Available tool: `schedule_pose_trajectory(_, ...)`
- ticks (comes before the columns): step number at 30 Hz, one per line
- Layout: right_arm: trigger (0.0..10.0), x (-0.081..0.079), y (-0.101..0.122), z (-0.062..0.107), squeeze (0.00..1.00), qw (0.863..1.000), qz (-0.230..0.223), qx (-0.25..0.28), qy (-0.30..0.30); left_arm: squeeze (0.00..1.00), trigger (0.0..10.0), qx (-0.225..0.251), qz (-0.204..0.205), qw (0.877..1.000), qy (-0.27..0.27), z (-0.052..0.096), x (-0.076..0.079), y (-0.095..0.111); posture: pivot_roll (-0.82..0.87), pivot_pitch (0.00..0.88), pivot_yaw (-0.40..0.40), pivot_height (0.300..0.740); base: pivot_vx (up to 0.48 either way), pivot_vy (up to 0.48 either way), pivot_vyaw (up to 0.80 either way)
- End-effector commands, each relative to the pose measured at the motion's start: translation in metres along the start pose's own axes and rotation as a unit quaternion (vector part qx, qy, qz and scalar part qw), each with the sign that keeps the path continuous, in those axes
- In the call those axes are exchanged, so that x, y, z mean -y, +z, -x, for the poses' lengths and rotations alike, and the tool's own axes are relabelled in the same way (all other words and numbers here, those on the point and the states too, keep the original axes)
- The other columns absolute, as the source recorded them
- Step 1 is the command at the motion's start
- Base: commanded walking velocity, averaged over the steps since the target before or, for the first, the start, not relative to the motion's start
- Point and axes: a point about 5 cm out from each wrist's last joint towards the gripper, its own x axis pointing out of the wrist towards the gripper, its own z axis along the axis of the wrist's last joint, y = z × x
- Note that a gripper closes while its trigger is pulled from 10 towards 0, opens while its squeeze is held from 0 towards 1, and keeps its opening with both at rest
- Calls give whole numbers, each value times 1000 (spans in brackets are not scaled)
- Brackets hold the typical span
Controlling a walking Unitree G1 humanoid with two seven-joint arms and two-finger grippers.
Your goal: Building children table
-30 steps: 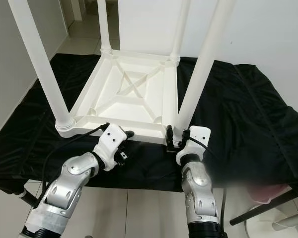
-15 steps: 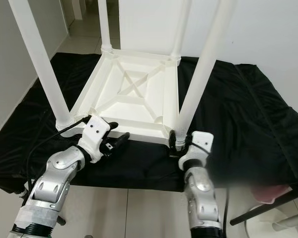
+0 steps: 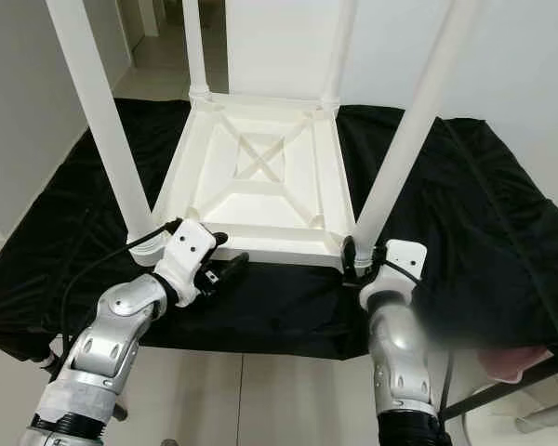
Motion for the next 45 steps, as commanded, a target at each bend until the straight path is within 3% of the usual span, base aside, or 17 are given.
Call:
schedule_pose_trajectory(1, 10000, 9, -6, 1, 0, 1000, -1, -11, -22, 0, 10000, -3, -7, 997, 76, -4, -6, -1, -3, 53, 3, 740, 0, 0, 0)
schedule_pose_trajectory(8, 10000, 1, -6, 1, 0, 1000, -2, -9, -9, 0, 10000, -4, -8, 997, 73, -6, -5, -1, -4, 52, 3, 740, 0, 0, 0)
schedule_pose_trajectory(15, 10000, -28, -6, 1, 0, 1000, -11, 4, 28, 0, 10000, -5, -18, 997, 79, -13, -8, 1, 3, 50, 0, 740, 0, 0, 0)
schedule_pose_trajectory(19, 10000, -35, -2, 1, 0, 999, -7, 18, 33, 0, 10000, -4, -18, 997, 80, -16, -7, 1, 2, 50, 0, 740, 0, 0, 0)
schedule_pose_trajectory(25, 10000, -37, 8, -3, 0, 999, -10, 36, 30, 0, 10000, -3, -17, 997, 77, -18, -5, 1, -3, 49, -2, 740, 0, 0, 0)
schedule_pose_trajectory(29, 10000, -37, 27, -10, 0, 997, -6, 74, 24, 0, 10000, -6, -28, 997, 65, -22, 0, 0, -4, 46, -7, 740, 0, 0, 0)
schedule_pose_trajectory(37, 10000, -34, 21, -1, 0, 997, 0, 73, 20, 0, 10000, -23, -52, 997, 56, -25, 1, -6, -9, 44, -10, 740, 0, 0, 0)
schedule_pose_trajectory(45, 10000, -38, 18, 6, 0, 997, 4, 69, 30, 0, 10000, -59, -49, 992, 100, -28, -12, -14, -22, 43, -4, 740, 0, 0, 0)
